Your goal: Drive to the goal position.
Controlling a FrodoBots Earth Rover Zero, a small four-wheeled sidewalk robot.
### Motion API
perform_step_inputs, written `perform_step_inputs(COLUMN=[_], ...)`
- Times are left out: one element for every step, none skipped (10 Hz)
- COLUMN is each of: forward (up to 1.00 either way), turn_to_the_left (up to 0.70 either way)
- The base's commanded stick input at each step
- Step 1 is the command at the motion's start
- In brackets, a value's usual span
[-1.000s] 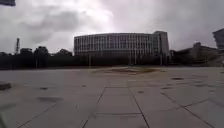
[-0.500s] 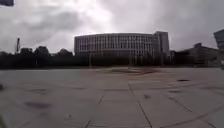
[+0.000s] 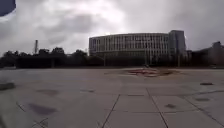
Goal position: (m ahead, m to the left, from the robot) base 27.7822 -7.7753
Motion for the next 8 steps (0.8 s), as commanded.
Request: perform_step_inputs(forward=[0.70, 0.70, 0.70, 0.70, 0.70, 0.70, 0.70, 0.59], turn_to_the_left=[0.00, 0.00, 0.00, 0.00, 0.00, 0.00, 0.00, 0.00])
